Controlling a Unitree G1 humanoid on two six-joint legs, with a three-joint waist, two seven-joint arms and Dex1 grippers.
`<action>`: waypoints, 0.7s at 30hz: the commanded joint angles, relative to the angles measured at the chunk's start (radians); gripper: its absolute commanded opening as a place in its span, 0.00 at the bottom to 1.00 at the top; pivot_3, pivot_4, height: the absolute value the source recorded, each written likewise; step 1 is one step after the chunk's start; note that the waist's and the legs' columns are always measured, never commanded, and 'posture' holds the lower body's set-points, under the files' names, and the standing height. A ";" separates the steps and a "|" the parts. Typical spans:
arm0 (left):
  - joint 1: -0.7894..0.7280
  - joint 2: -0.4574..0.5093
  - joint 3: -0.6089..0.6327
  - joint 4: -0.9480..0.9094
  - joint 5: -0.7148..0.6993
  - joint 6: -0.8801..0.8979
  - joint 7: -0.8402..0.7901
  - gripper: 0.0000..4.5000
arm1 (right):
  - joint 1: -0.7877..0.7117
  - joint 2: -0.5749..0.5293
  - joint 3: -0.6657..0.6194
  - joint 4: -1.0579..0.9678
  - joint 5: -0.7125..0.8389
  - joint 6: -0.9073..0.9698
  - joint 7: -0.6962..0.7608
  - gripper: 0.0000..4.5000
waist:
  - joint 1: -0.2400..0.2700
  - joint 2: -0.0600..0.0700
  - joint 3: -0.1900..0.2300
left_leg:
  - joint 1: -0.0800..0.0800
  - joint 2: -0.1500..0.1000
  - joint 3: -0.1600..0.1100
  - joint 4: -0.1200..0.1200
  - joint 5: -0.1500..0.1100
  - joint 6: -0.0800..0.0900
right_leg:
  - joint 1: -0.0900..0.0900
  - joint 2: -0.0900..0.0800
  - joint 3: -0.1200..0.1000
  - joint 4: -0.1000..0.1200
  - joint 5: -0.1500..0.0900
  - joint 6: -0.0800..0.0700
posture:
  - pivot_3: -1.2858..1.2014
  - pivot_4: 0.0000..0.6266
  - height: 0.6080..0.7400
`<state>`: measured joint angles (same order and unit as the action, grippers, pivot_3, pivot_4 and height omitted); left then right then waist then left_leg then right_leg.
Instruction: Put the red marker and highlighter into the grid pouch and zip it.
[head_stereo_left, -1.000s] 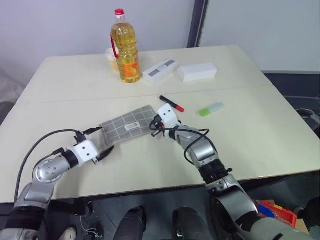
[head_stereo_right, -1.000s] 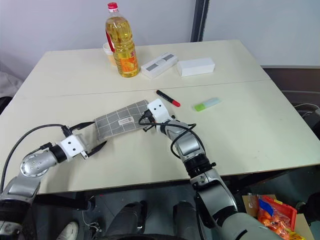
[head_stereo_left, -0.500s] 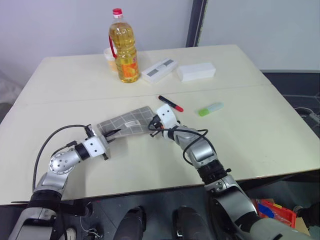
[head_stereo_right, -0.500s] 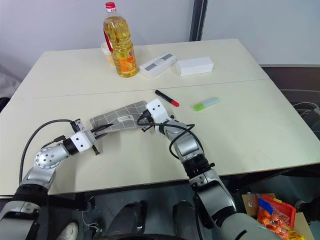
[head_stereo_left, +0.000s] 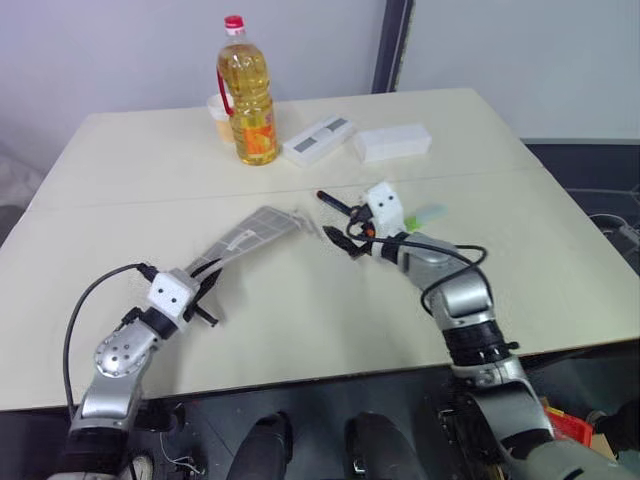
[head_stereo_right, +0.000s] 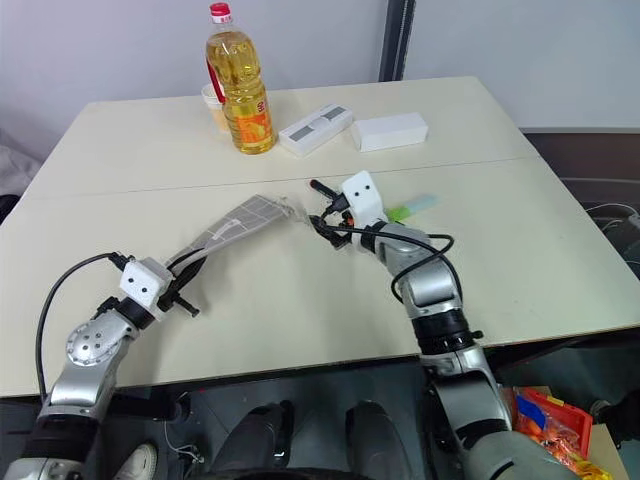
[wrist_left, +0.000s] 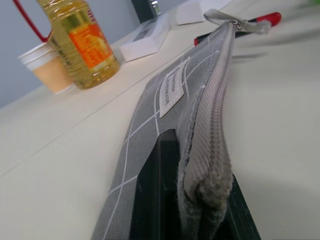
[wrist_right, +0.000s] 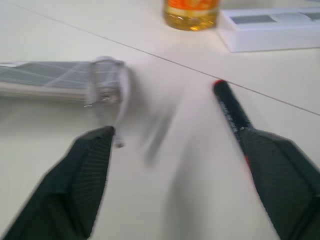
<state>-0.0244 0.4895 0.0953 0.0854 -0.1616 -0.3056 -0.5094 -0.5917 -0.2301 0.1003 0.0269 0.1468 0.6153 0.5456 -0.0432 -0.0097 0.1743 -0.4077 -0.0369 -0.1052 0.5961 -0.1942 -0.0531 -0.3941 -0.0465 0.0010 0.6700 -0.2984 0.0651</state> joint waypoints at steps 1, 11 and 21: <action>0.006 -0.008 0.010 -0.065 0.013 0.015 0.020 0.00 | 0.006 -0.007 0.034 -0.067 0.021 0.018 0.032 0.87 | 0.000 0.000 0.000 | 0.000 0.000 0.000 0.000 0.000 0.000 | 0.000 0.000 0.000 0.000 0.000 0.000 | 0.52 0.24 1.00; 0.011 -0.021 -0.009 -0.066 0.026 -0.001 -0.013 0.00 | -0.084 0.046 0.102 0.123 -0.086 -0.110 -0.062 0.87 | 0.002 0.000 0.000 | 0.000 0.000 0.000 0.000 0.000 0.000 | 0.000 0.000 0.000 0.000 0.000 0.000 | 0.52 0.24 1.00; 0.013 -0.029 -0.015 -0.090 0.034 0.013 -0.008 0.00 | -0.117 0.066 0.157 0.216 -0.153 -0.202 -0.051 0.01 | 0.003 0.000 0.000 | 0.000 0.000 0.000 0.000 0.000 0.000 | 0.000 0.000 0.000 -0.001 0.000 0.000 | 0.52 0.24 1.00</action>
<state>-0.0109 0.4625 0.0821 0.0356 -0.1301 -0.2889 -0.5202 -0.6793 -0.1722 0.2571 0.2731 -0.0039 0.4336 0.4902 -0.0400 -0.0096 0.1743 -0.4080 -0.0373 -0.1049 0.5961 -0.1942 -0.0532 -0.3939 -0.0464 0.0008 0.6688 -0.2984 0.0651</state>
